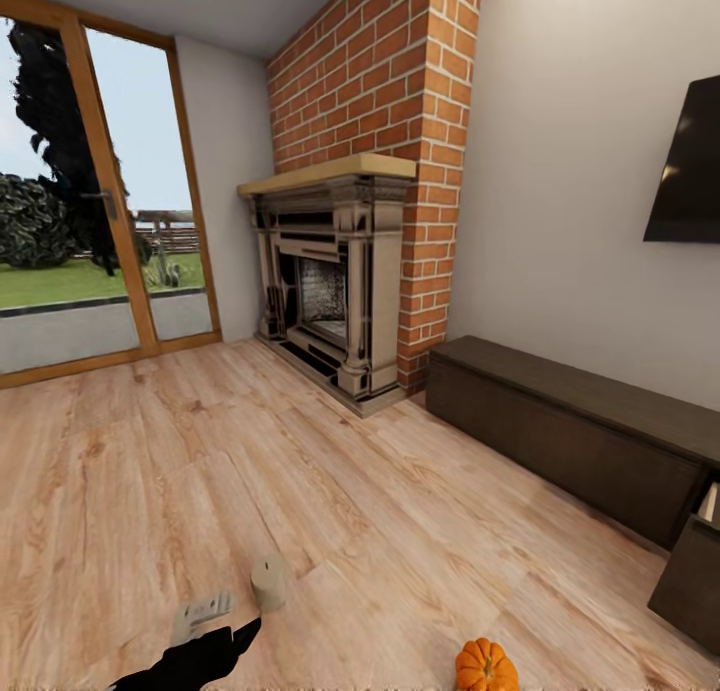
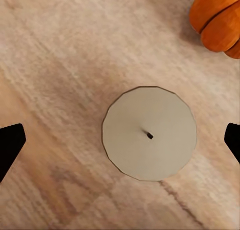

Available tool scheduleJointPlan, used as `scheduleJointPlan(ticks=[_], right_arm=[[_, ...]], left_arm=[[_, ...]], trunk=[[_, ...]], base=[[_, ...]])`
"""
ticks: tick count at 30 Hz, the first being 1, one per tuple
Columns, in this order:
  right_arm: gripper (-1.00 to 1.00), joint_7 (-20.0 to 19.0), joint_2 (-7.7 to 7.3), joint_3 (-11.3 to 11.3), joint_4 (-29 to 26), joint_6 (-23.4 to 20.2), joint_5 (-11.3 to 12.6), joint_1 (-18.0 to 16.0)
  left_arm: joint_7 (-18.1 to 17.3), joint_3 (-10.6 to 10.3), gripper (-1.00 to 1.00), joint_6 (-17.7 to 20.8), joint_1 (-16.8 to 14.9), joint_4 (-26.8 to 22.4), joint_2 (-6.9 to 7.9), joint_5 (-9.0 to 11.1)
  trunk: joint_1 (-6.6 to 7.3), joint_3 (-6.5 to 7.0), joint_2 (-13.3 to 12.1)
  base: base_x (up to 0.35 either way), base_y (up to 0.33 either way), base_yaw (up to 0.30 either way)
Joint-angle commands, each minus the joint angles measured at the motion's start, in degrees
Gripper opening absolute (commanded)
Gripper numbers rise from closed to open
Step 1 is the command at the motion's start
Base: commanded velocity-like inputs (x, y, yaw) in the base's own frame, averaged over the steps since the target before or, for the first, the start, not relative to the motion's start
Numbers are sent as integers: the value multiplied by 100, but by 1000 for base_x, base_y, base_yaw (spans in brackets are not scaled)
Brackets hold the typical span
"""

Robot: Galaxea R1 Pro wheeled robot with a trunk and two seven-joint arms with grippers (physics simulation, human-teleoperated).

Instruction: Place each of the two pumpkins and all three candles from the living room inside a cabinet in the living room (use any cabinet), then make sure every cabinet is closed, and position the cauldron so it is next to a table in the living room.

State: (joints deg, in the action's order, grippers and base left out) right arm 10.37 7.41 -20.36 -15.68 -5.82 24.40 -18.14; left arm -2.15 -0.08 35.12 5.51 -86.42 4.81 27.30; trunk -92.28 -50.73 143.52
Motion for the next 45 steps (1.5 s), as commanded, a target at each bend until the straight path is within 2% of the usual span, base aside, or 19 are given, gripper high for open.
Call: scheduleJointPlan(ticks=[1,8,10,16,23,27,30,32,33,35,37,39,41,45], right_arm=[[100,51,-3,-46,-23,-38,51,-11],[100,95,0,14,-52,-491,118,-274],[100,96,-7,106,-41,-558,127,-307],[100,93,-13,354,-17,-584,122,-326],[100,89,-9,404,-194,-574,118,-330],[100,88,-5,408,-447,-588,115,-335],[100,88,-4,410,-521,-593,90,-386],[100,88,-3,410,-528,-592,72,-397],[100,87,-5,410,-531,-590,60,-403],[100,82,-9,410,-531,-587,52,-405],[100,79,-16,410,-533,-578,44,-412],[100,79,-21,410,-534,-574,54,-415],[100,79,-28,415,-533,-571,71,-415],[100,79,-39,422,-533,-570,88,-414]], left_arm=[[-5,-1,100,21,0,-6,3,12],[-6,-1,100,21,2,-6,3,12],[-6,-1,100,21,2,-10,3,12],[-9,-1,100,21,2,-14,3,12],[-120,7,100,33,-6,-38,3,12],[-289,21,100,114,-59,-55,7,18],[-511,127,100,633,-359,-264,16,31],[-665,214,100,825,-515,-304,17,76],[-865,333,100,951,-635,-317,18,152],[-1071,454,100,1036,-716,-317,21,225],[-1474,633,100,1132,-782,-324,27,314],[-1668,704,100,1155,-804,-311,28,342],[-1775,738,100,1153,-813,-299,27,354],[-1847,754,100,1149,-816,-292,26,368]], trunk=[[-1,-28,4],[-20,-183,13],[-25,-227,16],[-40,-360,24],[-58,-515,33],[-69,-604,39],[-71,-626,40],[-71,-626,40],[-71,-626,40],[-71,-626,40],[-74,-648,41],[-79,-692,44],[-84,-737,47],[-84,-737,47]], base=[[0,0,0],[0,0,0],[0,0,0],[0,0,0],[0,0,0],[0,0,0],[0,0,0],[0,0,0],[0,0,0],[0,0,0],[0,0,0],[0,0,0],[0,0,0],[0,0,0]])
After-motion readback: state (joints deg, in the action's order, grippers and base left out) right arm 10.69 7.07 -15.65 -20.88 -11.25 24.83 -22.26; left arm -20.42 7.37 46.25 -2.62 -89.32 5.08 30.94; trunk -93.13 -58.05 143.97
